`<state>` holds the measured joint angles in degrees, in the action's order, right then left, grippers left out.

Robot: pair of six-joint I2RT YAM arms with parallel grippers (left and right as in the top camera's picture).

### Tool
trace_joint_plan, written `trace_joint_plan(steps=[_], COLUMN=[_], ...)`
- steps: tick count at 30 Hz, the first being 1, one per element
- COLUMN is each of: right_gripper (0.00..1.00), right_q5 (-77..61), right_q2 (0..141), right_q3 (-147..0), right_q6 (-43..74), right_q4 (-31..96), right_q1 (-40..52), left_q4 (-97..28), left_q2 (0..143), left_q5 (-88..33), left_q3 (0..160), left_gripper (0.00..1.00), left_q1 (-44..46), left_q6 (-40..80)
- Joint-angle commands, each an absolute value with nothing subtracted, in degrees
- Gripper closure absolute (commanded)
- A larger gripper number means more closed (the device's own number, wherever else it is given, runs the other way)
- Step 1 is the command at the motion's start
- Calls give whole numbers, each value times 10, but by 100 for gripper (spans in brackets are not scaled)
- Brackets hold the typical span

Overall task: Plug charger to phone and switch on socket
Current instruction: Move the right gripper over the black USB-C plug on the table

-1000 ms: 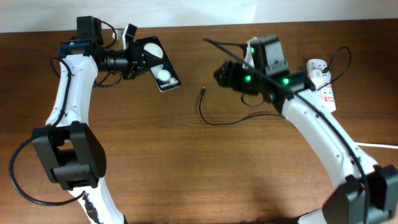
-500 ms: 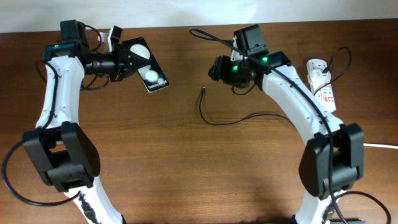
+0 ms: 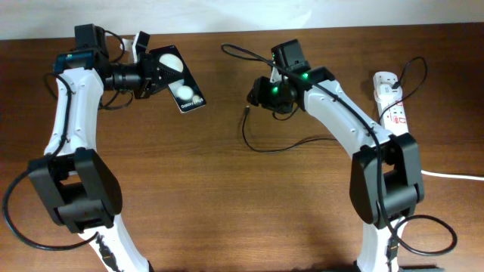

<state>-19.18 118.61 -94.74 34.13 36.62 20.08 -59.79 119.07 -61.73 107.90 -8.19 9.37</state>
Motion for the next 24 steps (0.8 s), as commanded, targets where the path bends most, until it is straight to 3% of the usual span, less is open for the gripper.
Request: trace_joint_plan(steps=[1, 24], right_gripper=[46, 48], right_q5=[-195, -194], right_q2=[1197, 1212], right_q3=[-959, -959], right_q6=[350, 365], right_q4=[364, 360], right_q1=[203, 203], left_q4=[-597, -606], left_q2=[1174, 1174], left_q5=[-643, -641], left_q3=[1084, 1084], left_gripper=[100, 100], left_q1=[-83, -83], left_q6=[80, 80])
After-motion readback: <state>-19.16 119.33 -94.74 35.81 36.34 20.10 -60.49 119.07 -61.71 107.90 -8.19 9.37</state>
